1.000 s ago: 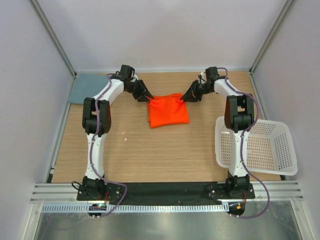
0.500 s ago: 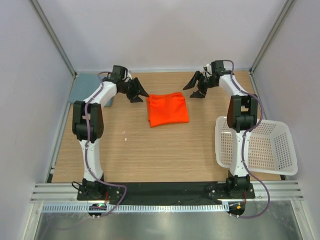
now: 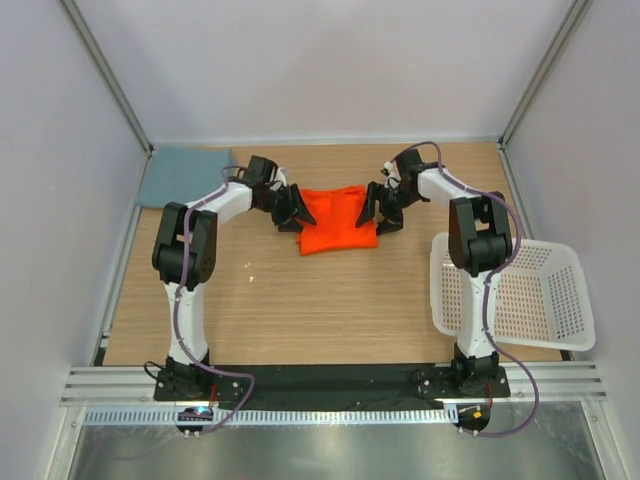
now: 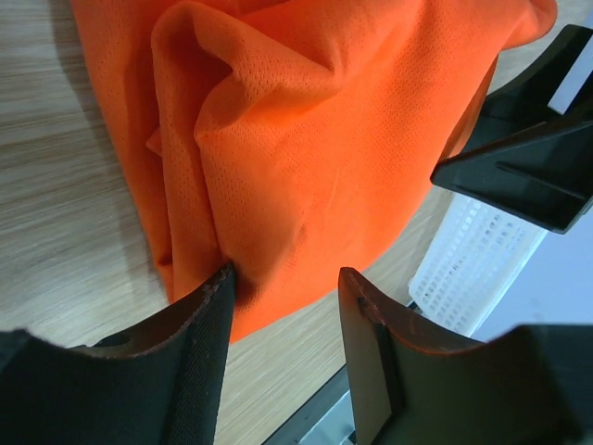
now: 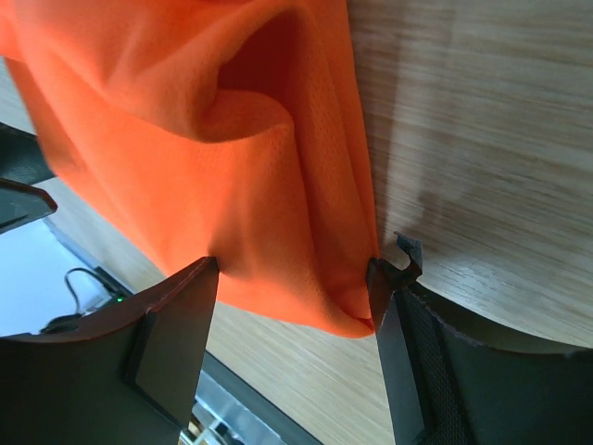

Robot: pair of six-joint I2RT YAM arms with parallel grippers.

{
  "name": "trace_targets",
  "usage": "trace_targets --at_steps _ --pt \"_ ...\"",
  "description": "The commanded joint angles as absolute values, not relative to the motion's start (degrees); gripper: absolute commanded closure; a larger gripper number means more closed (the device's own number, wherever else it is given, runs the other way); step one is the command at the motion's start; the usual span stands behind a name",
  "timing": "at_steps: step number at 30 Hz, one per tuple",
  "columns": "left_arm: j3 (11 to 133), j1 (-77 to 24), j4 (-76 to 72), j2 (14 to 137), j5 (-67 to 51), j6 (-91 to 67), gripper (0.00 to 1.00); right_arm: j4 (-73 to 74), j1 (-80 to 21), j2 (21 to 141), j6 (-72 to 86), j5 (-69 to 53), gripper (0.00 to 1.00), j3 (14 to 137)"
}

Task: Fold and stack the t-shirts
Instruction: Fold the tshirt

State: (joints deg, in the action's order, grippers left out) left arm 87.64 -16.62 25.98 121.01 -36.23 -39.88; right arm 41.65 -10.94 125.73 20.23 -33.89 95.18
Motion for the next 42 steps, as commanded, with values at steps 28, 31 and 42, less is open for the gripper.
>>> trace_targets --at_steps 28,31,42 --pt "57.46 -21.45 29.00 87.26 -31.12 -34.82 0.47 34.37 -15.64 87.09 21.72 -31.83 0.30 55.71" --pt "61.59 -21.36 29.27 91.21 -29.53 -29.02 0.46 35.24 -15.47 90.08 16.62 -29.45 0.30 59.66" --pt "63.81 -21.36 27.25 97.12 -29.79 -20.83 0.48 33.05 -15.56 96.85 13.54 -29.98 0.35 64.34"
